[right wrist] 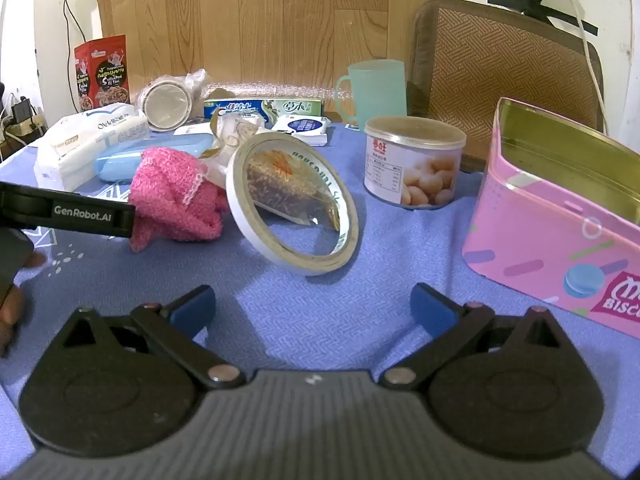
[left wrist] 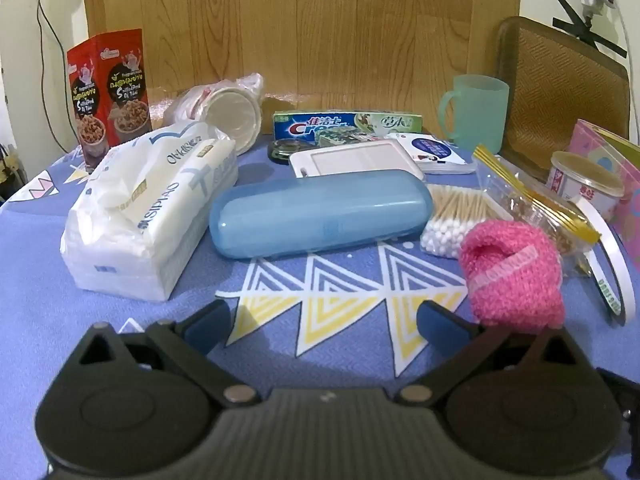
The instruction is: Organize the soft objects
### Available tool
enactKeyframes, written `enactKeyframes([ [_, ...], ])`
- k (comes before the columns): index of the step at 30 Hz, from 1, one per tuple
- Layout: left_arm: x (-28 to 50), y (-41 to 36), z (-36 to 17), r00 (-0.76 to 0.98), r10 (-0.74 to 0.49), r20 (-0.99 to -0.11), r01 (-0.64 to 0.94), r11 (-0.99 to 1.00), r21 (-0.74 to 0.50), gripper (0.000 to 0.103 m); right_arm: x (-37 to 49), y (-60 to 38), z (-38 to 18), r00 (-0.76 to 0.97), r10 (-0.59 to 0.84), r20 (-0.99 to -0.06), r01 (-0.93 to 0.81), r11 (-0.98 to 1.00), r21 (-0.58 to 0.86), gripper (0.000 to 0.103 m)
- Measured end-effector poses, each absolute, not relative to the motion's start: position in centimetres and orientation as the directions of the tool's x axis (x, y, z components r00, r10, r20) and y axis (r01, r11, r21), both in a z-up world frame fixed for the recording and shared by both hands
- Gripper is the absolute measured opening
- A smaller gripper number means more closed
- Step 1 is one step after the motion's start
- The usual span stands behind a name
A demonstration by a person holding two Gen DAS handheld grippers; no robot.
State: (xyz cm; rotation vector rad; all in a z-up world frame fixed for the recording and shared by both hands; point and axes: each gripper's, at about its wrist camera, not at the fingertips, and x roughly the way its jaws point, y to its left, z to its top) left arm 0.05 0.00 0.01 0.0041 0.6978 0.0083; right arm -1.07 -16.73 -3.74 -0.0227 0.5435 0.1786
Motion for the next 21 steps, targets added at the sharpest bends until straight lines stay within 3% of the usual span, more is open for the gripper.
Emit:
enactKeyframes([
  [17, -0.6, 0.6, 0.6, 0.767, -0.011, -0.642, 0.020, 1.000, 0.007, 0.103, -1.7, -16.8, -3.6, 0.855, 0.157, -0.494, -0.166, 0.986, 0.026, 0.103],
  [21, -0.9, 1.2, 0.7, 0.781, -0.002, -0.625, -0.011, 1.000, -0.018, 0.103, -1.8, -17.1, -3.4, 0.861, 0.160, -0.482, -0.159, 0.986, 0.042, 0.095],
])
